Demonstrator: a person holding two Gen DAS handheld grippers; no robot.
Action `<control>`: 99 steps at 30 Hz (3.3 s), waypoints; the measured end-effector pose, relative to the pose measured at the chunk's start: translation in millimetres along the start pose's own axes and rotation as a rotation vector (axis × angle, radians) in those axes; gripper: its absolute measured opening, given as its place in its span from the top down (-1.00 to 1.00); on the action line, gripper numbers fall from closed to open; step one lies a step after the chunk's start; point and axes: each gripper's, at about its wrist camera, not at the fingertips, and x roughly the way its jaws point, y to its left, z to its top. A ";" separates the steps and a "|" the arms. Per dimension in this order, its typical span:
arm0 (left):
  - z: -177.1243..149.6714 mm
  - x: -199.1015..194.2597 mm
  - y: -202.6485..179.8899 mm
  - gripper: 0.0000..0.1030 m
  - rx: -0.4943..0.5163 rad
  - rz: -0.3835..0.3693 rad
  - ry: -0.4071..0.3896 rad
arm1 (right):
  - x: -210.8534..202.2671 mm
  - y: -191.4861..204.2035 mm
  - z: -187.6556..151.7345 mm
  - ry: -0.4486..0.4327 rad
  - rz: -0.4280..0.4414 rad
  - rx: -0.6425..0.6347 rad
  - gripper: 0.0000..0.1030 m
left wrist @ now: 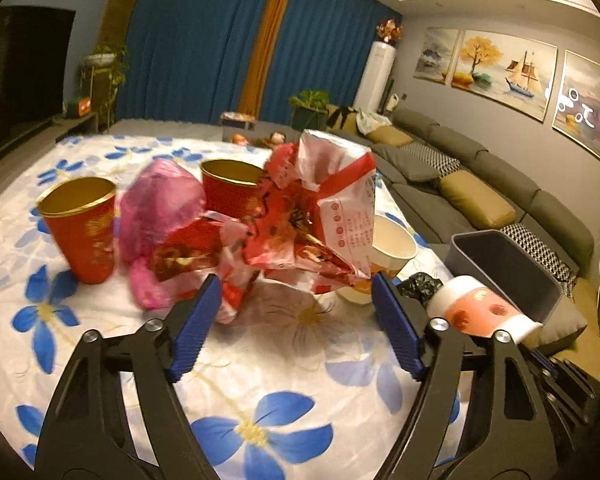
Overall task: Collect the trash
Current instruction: 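Grasp the tipped white paper cup with the right tool while the left tool approaches the red-and-white bag, then close the left tool on the red-and-white plastic bag and lift it, then carry the cup and bag over the grey bin and open both tools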
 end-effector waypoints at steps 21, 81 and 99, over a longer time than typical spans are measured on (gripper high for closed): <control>10.1 62.4 4.8 0.70 -0.178 -0.138 0.122 | -3.1 -21.5 -2.2 -0.013 0.016 0.055 0.93; 49.9 14.4 -9.2 0.97 -0.204 -0.173 0.003 | -18.8 -52.1 2.2 -0.057 -0.023 0.147 0.93; 63.9 -17.6 -46.6 0.97 -0.132 -0.295 -0.063 | -28.4 -71.5 13.6 -0.113 -0.077 0.176 0.93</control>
